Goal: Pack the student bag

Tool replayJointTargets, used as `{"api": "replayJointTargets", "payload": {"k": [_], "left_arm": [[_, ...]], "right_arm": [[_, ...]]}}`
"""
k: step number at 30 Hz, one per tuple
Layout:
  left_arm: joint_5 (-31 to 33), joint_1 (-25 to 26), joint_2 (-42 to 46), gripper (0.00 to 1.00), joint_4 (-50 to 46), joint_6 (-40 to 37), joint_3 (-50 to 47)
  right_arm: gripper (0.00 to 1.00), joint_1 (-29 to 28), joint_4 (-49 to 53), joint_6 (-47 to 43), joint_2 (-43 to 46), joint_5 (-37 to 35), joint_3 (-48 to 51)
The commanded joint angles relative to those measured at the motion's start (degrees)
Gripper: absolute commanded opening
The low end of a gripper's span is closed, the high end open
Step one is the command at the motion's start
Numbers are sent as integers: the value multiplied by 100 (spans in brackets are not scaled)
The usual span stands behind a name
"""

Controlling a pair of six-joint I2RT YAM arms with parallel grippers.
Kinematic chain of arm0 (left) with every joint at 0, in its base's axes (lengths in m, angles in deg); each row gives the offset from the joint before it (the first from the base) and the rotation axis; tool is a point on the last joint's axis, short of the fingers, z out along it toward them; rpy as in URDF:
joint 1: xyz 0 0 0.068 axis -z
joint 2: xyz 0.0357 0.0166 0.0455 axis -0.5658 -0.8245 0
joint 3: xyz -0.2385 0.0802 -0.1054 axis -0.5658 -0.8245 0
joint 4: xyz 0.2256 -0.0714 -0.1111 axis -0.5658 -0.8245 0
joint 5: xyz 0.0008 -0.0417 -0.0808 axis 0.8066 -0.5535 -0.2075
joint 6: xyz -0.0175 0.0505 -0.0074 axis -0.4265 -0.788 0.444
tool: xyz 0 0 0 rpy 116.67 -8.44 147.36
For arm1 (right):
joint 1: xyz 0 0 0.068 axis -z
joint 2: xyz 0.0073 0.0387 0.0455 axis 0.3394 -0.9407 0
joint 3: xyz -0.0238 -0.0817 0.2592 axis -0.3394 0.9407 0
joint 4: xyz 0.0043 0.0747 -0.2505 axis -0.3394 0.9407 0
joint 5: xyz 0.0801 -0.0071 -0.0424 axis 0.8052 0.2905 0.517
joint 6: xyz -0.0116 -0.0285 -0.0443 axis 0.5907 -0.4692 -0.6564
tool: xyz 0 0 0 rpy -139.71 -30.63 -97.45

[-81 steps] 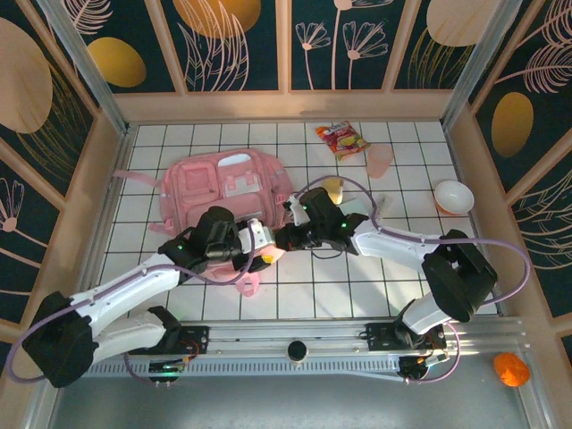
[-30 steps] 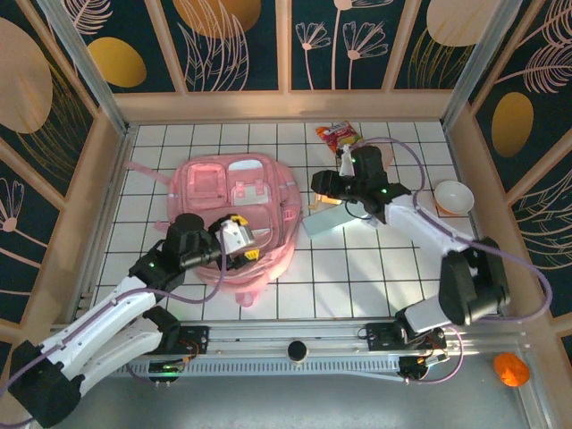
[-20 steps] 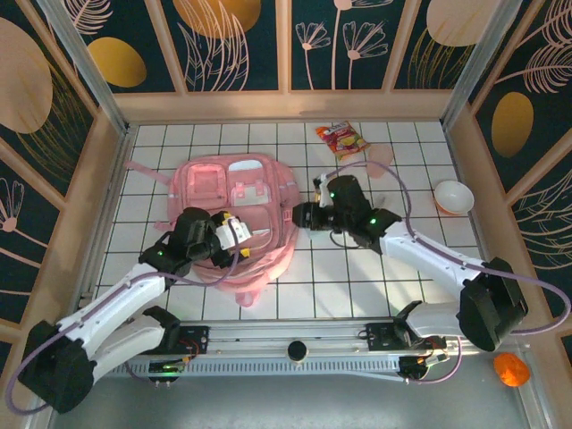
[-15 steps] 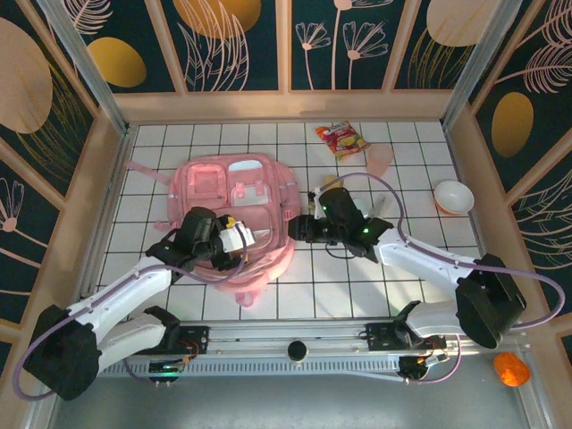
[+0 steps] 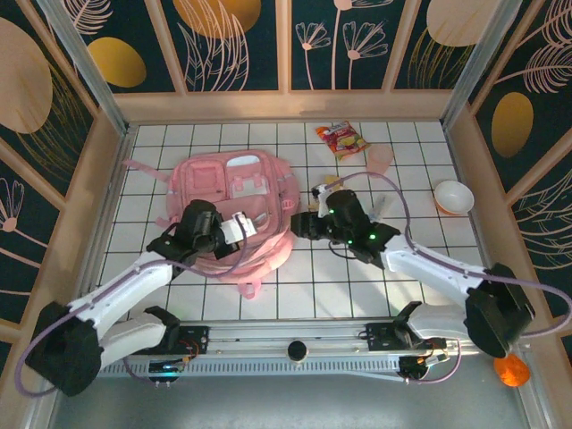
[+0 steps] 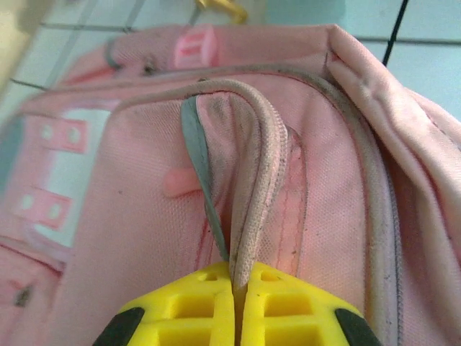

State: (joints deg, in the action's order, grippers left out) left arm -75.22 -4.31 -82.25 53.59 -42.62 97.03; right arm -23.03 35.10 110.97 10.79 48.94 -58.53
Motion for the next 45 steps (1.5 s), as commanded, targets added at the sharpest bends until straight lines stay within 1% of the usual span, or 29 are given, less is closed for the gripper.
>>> {"api": "replayJointTargets", "payload": {"k": [1,2,4,5,6,7,8,10,12,13,14,17,21,23,25,29,31,35,37,39,41,44,45], "left_arm": [[-653,-58,672,0,139,407,364],[-739,-90,791,0,137,474,392],[-825,-128,941,0,148,525,390],[-819,-130,982,0,147,523,416],[-803,-141,1001,0,138,526,450],[-793,-141,1010,0,137,526,503],[-764,-155,1003,0,154,526,538],[-669,-159,979,0,187,508,598],[-520,-168,921,0,251,535,643],[-464,-168,883,0,269,543,664],[-434,-175,843,0,282,556,682],[-457,-185,768,0,360,669,751],[-383,-211,659,0,491,791,925],[-224,-220,513,0,506,789,1042],[-151,-220,388,0,506,814,1146],[-259,-221,198,0,515,936,1352],[-327,-220,151,0,520,990,1465],[-479,-225,99,0,506,1022,1788],[-487,-220,91,0,466,964,1905],[-476,-220,77,0,331,816,1995],[-430,-220,71,0,152,629,2027],[-314,-216,126,0,-108,274,1942],[-263,-220,172,0,-171,159,1880]], "right_arm": [[52,468,-765,-1617,394,225,288],[53,695,-838,-2013,394,390,305],[53,1081,-764,-2777,284,973,185],[54,1260,-614,-3220,160,1345,50],[57,1426,-411,-3621,26,1652,-125],[58,1532,-77,-4104,-207,1982,-359],[59,1584,303,-4538,-445,2141,-682],[62,1574,934,-5061,-874,2259,-1232],[70,1481,1473,-5317,-1184,2386,-1694],[80,1380,1629,-5380,-1242,2411,-1819],[83,1239,1664,-5420,-1223,2342,-1842],[84,680,1361,-5334,-912,1785,-1554],[84,135,731,-4755,-437,1357,-897],[84,-267,449,-4538,-230,1106,-596],[83,-736,164,-4366,-108,787,-430],[81,-1469,-650,-3981,-167,467,-246],[80,-1632,-991,-3770,-345,310,-156],[77,-1740,-1983,-3288,-836,191,425],[76,-1793,-2270,-3115,-1069,145,608],[76,-1902,-2345,-3030,-1235,93,596],[76,-1978,-2345,-3043,-1219,-7,530],[76,-1973,-2288,-3103,-926,-181,553],[78,-1941,-2204,-3156,-777,-203,579]]}}
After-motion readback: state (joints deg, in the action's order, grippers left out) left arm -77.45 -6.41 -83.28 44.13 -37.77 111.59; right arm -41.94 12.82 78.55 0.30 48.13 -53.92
